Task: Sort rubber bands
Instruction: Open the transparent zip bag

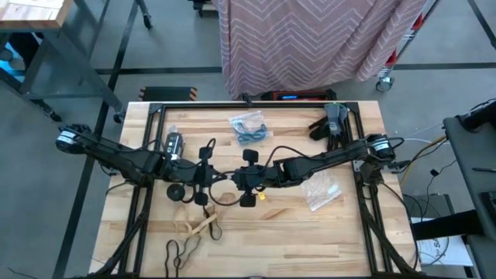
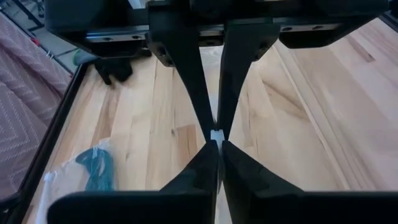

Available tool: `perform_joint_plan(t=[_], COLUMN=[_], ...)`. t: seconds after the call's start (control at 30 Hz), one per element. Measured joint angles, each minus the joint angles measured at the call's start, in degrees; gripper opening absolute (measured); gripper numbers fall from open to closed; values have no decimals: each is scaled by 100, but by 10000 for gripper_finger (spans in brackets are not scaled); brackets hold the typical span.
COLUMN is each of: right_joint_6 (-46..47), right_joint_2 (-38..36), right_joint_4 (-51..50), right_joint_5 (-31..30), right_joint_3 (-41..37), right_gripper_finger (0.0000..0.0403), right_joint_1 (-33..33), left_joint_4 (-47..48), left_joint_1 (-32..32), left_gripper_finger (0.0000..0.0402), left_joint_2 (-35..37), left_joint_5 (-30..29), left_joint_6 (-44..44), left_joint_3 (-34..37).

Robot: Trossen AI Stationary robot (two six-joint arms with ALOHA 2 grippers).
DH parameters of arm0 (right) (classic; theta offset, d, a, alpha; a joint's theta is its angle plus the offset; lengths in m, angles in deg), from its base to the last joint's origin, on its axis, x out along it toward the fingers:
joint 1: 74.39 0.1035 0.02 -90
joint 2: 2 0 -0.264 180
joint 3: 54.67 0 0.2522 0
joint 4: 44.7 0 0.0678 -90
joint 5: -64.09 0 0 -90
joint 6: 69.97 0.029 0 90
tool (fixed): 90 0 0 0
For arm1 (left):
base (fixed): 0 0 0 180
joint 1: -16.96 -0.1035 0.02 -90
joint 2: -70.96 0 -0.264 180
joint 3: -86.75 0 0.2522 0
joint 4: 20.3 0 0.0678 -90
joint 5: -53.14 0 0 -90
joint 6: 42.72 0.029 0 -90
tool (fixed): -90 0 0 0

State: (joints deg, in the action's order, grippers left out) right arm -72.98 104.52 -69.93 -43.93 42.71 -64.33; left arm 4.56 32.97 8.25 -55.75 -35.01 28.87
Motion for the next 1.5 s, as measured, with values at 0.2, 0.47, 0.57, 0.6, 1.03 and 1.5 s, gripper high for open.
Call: perform_joint_plan(t=[0.2,0.47,0.57,0.6,1.03,1.5], right_joint_6=[-77,-159,-180,-218,-323,-243], right_joint_2=[0,0,0,0,0,4], right_joint_4=[-4,60,70,76,313,365], right_joint_5=[0,-4,-4,-4,49,44], right_joint_3=[0,-7,-7,-7,-7,-7], right_gripper_finger=[3,37,66,75,118,21], right_joint_1=[0,0,2,2,9,13], left_joint_4=[0,33,45,52,52,-87], left_joint_1=[0,0,4,4,0,2], left_gripper_finger=[1,1,0,0,0,0], left_joint_2=[1,1,1,1,6,1], left_joint_5=[-2,-5,-7,-22,-120,-103], left_joint_6=[24,80,80,81,62,15], left_joint_3=[0,0,0,1,0,0])
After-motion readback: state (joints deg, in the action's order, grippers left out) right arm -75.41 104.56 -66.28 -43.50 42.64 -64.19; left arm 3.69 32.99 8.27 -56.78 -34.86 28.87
